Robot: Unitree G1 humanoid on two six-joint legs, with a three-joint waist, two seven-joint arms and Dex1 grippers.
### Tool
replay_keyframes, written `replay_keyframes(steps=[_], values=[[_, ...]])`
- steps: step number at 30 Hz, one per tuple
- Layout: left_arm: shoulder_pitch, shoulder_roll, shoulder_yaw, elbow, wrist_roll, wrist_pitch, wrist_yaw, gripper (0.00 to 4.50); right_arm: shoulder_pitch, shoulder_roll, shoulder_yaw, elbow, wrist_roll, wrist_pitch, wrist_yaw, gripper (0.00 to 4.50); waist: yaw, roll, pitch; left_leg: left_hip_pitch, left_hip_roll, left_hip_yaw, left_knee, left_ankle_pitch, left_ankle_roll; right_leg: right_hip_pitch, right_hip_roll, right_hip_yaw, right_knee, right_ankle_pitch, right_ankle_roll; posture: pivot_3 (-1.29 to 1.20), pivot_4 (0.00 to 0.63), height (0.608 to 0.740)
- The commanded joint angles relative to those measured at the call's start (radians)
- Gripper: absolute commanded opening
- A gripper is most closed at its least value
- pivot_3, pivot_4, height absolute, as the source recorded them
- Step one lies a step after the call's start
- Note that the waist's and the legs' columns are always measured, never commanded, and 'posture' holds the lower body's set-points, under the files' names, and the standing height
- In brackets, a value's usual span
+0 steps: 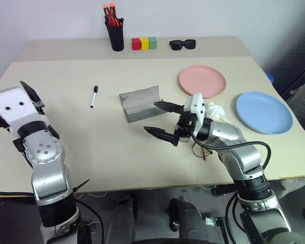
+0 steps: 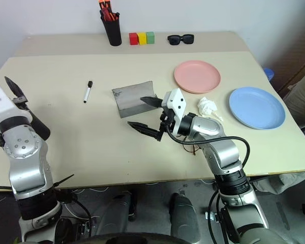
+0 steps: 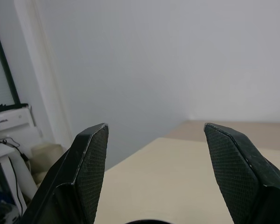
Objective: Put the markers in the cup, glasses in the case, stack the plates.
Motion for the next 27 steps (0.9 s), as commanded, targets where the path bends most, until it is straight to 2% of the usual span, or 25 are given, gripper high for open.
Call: replay_keyframes(steps=[1,6,9,15,20,27], values=[[-0.025,0.019,0.02,-0.063,0.01,0.017,-0.007,3.31,-0.021,0.007,-0.001,-0.015,0.002,-0.015,0.004,4.5,0.0,0.0,0.0,0.0,0.0,0.0,0.0,0.0,0.0,0.0,0.0,0.0,0.0,0.0,0.0,0.0,0.15,0.74],[-0.025,0.086,0.053,-0.068,-0.038,0.05,-0.098,3.31,-0.02,0.005,-0.001,-0.013,0.0,-0.016,0.008,4.5,0.0,0.0,0.0,0.0,0.0,0.0,0.0,0.0,0.0,-0.001,0.0,0.0,0.0,0.0,0.0,0.0,0.15,0.74],[-0.01,0.162,0.075,-0.066,-0.09,0.068,-0.209,3.31,-0.018,0.001,-0.002,-0.011,0.0,-0.015,0.012,4.5,0.0,0.0,0.0,0.0,0.001,0.001,0.0,0.0,0.0,-0.001,0.0,0.0,0.0,0.0,0.0,0.0,0.15,0.74],[0.017,0.279,0.175,-0.047,-0.186,0.113,-0.346,3.31,-0.019,0.003,-0.001,-0.004,-0.002,-0.017,0.019,4.5,0.0,0.0,0.0,-0.001,0.003,0.005,-0.001,0.0,0.0,-0.005,0.0,0.0,0.0,0.001,-0.002,0.0,0.15,0.74],[0.064,0.415,0.273,-0.03,-0.26,0.17,-0.49,3.31,-0.021,0.003,0.002,0.005,-0.004,-0.021,0.028,4.5,-0.001,0.0,0.0,-0.002,0.004,0.007,-0.002,0.0,0.0,-0.008,0.0,0.0,0.001,0.002,-0.003,0.0,0.15,0.74],[0.221,0.626,0.35,-0.037,-0.348,0.221,-0.761,3.31,-0.028,0.008,0.005,0.021,-0.008,-0.023,0.041,4.5,-0.003,0.0,0.0,-0.003,0.007,0.01,-0.003,-0.001,-0.002,-0.012,0.0,0.0,-0.001,0.003,-0.005,0.0,0.15,0.74]])
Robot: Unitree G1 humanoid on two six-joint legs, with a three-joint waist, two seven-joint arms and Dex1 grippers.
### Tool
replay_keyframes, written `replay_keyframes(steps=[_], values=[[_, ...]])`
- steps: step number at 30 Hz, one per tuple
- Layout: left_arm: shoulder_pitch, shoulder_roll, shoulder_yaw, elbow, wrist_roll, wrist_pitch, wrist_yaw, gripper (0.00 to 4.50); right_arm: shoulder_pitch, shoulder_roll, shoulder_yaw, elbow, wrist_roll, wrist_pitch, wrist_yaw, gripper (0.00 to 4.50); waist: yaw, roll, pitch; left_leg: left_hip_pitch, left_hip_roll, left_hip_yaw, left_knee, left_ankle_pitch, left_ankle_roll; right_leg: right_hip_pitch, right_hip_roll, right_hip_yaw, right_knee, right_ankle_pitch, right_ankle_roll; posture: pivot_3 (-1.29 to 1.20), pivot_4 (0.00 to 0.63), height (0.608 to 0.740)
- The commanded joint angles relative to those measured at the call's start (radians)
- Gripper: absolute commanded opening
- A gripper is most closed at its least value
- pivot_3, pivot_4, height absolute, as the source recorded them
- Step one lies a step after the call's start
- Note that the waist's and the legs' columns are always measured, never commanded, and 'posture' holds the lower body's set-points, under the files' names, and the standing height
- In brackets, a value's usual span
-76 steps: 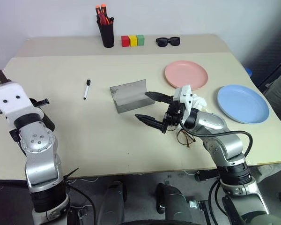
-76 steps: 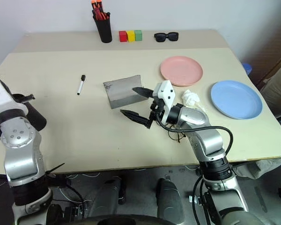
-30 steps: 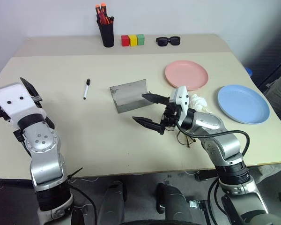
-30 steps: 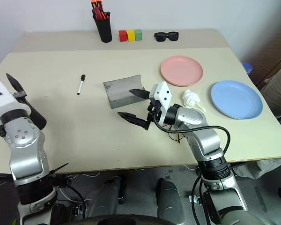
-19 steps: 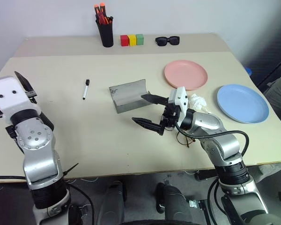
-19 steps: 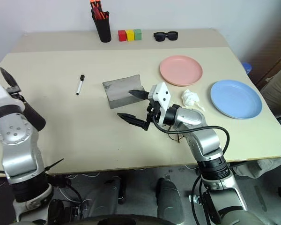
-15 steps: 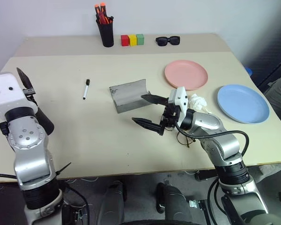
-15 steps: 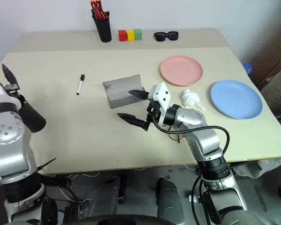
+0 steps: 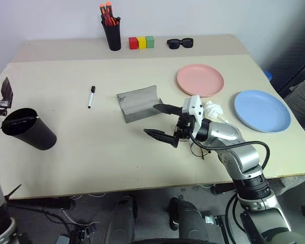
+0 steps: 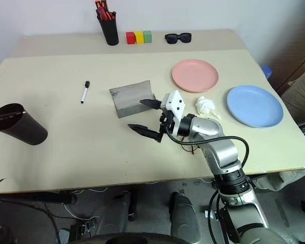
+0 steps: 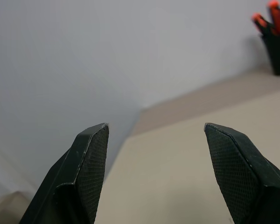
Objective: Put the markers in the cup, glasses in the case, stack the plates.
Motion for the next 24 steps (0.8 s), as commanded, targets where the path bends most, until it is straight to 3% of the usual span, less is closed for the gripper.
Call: replay_keyframes(steps=[1,6,11,17,24], values=[[0.082,0.125,0.079,-0.031,-0.035,0.042,-0.155,3.31,-0.02,0.006,-0.006,-0.005,0.006,-0.023,0.011,4.5,-0.002,0.0,0.0,-0.001,0.001,0.001,0.0,0.0,0.0,0.0,0.0,0.0,-0.001,0.001,-0.002,0.0,0.15,0.74],[0.176,0.256,0.148,-0.016,-0.05,0.083,-0.307,3.31,-0.029,0.012,0.0,0.013,0.001,-0.03,0.02,4.5,0.0,0.0,0.0,-0.01,0.002,0.003,-0.001,0.0,0.0,-0.015,0.0,-0.001,-0.003,0.004,-0.007,0.0,0.15,0.74],[0.234,0.33,0.23,0.012,-0.05,0.093,-0.435,3.31,-0.037,0.017,0.004,0.032,-0.003,-0.04,0.029,4.5,-0.001,0.0,0.0,-0.011,0.002,0.005,-0.003,-0.001,-0.001,-0.016,0.0,-0.001,-0.003,0.005,-0.007,0.0,0.15,0.74],[0.326,0.37,0.283,0.027,-0.02,0.081,-0.564,3.31,-0.043,0.022,0.007,0.05,-0.008,-0.051,0.036,4.5,-0.003,0.0,0.0,-0.011,0.003,0.006,-0.005,-0.001,-0.001,-0.017,0.0,-0.001,-0.003,0.005,-0.007,0.0,0.15,0.74],[0.394,0.379,0.231,0.039,0.015,0.07,-0.612,3.31,-0.044,0.036,0.012,0.057,-0.017,-0.061,0.036,4.5,-0.004,0.0,0.0,-0.011,0.004,0.007,-0.005,-0.001,-0.001,-0.017,0.0,-0.001,-0.003,0.005,-0.008,0.0,0.15,0.74]])
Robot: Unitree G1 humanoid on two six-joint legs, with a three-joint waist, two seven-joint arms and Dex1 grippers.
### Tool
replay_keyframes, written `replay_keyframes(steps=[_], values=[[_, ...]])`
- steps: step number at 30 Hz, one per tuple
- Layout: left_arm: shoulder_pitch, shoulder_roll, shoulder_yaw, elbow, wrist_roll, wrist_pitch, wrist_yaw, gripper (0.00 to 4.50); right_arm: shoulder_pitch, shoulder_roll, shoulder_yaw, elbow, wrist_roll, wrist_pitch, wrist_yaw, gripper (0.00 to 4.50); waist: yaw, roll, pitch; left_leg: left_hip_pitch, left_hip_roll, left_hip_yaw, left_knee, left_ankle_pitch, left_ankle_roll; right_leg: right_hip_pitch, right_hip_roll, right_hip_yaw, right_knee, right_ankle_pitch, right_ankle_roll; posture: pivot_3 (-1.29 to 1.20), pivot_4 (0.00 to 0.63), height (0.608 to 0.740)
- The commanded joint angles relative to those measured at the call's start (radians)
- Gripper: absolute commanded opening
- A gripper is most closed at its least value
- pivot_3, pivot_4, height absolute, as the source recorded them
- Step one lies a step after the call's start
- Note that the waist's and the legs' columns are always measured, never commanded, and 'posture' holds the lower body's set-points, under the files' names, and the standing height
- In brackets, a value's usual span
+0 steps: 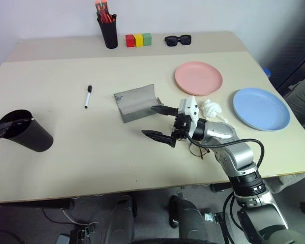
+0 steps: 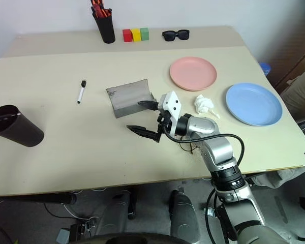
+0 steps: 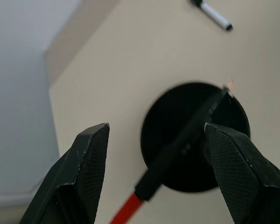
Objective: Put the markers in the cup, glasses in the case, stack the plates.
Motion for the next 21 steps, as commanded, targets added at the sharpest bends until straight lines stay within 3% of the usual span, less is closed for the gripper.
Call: replay_keyframes(steps=[1,21], values=[[0.015,0.018,-0.01,0.007,0.037,-0.029,-0.009,3.31,-0.022,0.013,-0.005,-0.016,0.004,-0.026,0.003,4.5,0.001,0.0,0.0,0.0,0.0,0.0,0.0,0.0,0.0,0.0,0.0,0.0,0.0,0.0,0.0,0.0,0.15,0.74],[-0.082,0.03,-0.198,0.091,0.097,-0.107,0.049,3.31,-0.033,-0.008,-0.014,-0.075,0.03,0.004,0.026,4.5,0.002,0.0,0.0,0.002,0.008,0.01,0.003,0.0,-0.001,-0.003,0.001,0.0,0.007,0.001,-0.002,0.0,0.15,0.74]])
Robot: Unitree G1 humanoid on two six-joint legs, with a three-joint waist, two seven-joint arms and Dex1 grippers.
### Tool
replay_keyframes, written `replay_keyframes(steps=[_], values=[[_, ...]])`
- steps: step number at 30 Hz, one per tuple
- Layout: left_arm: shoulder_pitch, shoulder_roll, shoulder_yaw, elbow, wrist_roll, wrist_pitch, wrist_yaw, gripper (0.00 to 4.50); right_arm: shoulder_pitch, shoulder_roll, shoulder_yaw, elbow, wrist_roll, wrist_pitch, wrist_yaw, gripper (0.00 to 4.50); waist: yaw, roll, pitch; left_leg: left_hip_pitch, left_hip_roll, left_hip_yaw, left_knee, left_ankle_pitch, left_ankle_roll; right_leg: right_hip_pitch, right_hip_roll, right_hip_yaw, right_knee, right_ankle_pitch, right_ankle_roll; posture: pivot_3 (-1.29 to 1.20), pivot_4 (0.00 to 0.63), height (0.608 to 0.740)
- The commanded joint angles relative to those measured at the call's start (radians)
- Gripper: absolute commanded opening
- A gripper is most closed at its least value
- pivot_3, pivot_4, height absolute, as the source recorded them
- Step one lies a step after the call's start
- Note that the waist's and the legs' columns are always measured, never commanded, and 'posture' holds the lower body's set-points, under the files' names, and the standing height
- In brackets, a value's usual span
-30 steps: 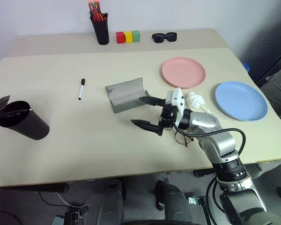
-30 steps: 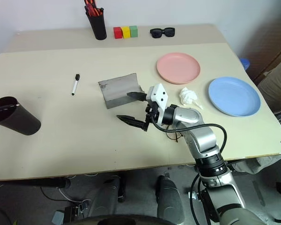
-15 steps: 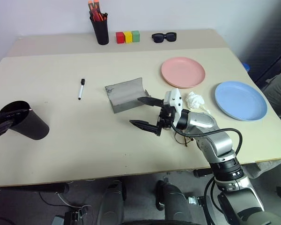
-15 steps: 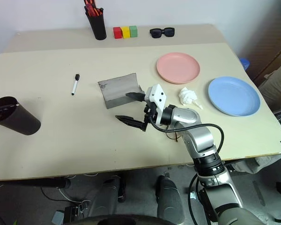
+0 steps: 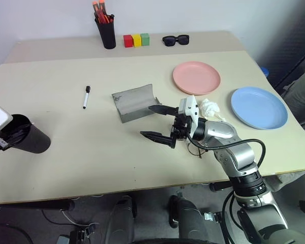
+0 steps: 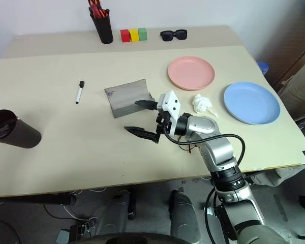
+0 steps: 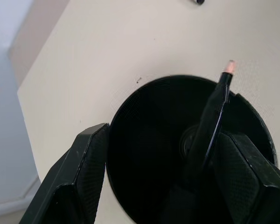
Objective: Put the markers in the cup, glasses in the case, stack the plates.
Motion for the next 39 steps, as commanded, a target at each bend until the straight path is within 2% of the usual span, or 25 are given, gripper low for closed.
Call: replay_keyframes(steps=[1,14,17,21,33,39], values=[[-0.032,0.021,-0.008,0.008,0.028,-0.023,0.027,3.31,-0.028,-0.003,-0.013,-0.039,0.015,-0.009,0.005,4.5,0.001,0.0,0.0,0.0,0.0,0.0,0.0,0.0,0.0,0.0,0.0,0.0,0.0,0.0,0.0,0.0,0.15,0.74],[-0.081,0.024,-0.023,0.041,0.067,-0.013,0.056,3.31,-0.038,-0.001,-0.009,-0.031,0.005,-0.014,0.005,4.5,0.001,0.0,0.0,0.0,0.001,0.002,0.002,0.0,-0.001,0.0,0.0,0.0,0.001,0.001,0.0,0.0,0.15,0.74],[-0.082,0.024,-0.022,0.039,0.07,-0.001,0.057,2.5,-0.038,-0.001,-0.008,-0.03,0.004,-0.015,0.005,4.5,0.001,0.0,0.0,0.0,0.001,0.002,0.002,0.0,-0.001,0.0,0.0,0.0,0.002,0.001,0.0,0.0,0.15,0.74],[-0.073,0.027,-0.018,0.032,0.079,0.0,0.054,0.52,-0.038,0.001,-0.006,-0.029,0.001,-0.016,0.003,4.5,0.001,0.0,0.0,0.0,0.001,0.002,0.002,0.0,-0.001,0.0,0.0,0.0,0.002,0.001,0.0,0.0,0.15,0.74],[-0.091,0.033,-0.004,0.017,0.072,0.047,0.058,0.52,-0.035,0.002,-0.005,-0.024,-0.007,-0.016,0.003,4.5,0.001,0.0,0.0,0.001,0.001,0.002,0.003,0.0,-0.001,0.0,0.0,0.0,0.003,0.001,0.0,0.0,0.15,0.74],[-0.159,0.014,-0.01,0.01,0.046,0.099,0.092,0.52,-0.037,0.003,-0.003,-0.02,-0.01,-0.018,0.002,4.5,0.002,0.0,0.0,0.002,0.002,0.003,0.003,0.0,-0.001,0.001,0.0,0.0,0.004,0.001,0.0,0.0,0.15,0.74]])
